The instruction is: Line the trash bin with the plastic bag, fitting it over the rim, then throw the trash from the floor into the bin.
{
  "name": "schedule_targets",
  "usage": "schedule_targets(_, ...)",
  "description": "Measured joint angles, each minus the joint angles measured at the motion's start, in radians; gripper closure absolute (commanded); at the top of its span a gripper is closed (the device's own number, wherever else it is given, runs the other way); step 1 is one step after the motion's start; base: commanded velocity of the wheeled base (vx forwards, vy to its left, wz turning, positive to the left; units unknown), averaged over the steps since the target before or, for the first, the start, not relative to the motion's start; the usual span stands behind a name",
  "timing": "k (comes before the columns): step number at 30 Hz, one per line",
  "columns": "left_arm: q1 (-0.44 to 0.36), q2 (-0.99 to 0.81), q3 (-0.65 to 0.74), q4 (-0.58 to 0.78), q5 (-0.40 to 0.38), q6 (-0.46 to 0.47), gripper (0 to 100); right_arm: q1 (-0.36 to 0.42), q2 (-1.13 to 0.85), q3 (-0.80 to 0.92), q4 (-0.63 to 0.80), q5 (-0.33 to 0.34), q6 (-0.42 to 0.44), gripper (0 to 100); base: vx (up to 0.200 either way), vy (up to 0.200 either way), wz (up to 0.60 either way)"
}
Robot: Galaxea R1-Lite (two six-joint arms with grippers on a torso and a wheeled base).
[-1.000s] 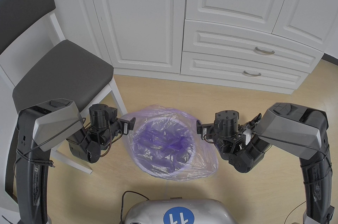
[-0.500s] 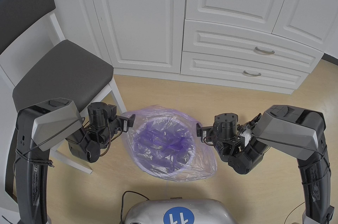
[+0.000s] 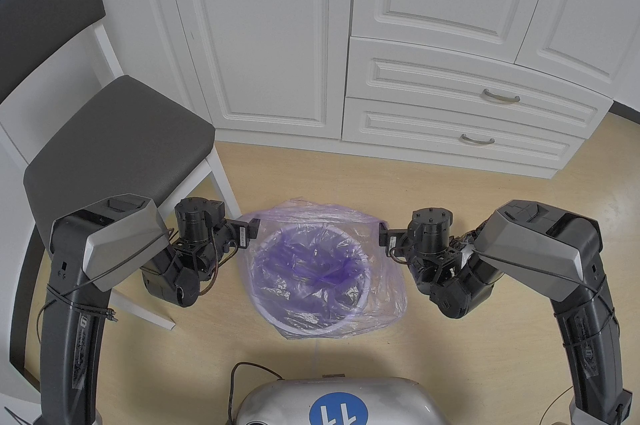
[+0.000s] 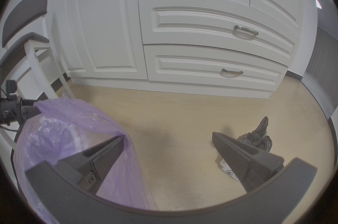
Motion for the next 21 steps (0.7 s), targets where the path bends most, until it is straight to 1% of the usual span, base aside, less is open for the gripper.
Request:
schedule_targets(2, 0.0, 0.01, -0.021, 0.0, 0.006, -0.016, 0, -0.007, 0.014, -0.026, 0.0, -0.001, 0.015, 0, 0.0, 0.0, 0.0)
schedule_targets(7, -0.005, 0.036, -0.088, 0.011, 0.054, -0.061, 0, -0.013, 0.06, -0.108, 0.002, -0.002, 0.083, 0, 0.0, 0.0, 0.0)
schedule_targets(10, -0.01, 0.05, -0.119, 0.016, 0.073, -0.07, 0, -0.014, 0.084, -0.146, 0.009, 0.0, 0.119, 0, 0.0, 0.0, 0.0)
schedule_targets(19, -0.011, 0.085, -0.153, 0.069, 0.083, -0.071, 0, -0.017, 0.129, -0.174, 0.014, 0.006, 0.126, 0, 0.0, 0.0, 0.0)
schedule_targets(21, -0.011, 0.091, -0.161, 0.089, 0.097, -0.071, 0, -0.018, 0.134, -0.174, 0.014, 0.006, 0.125, 0, 0.0, 0.0, 0.0)
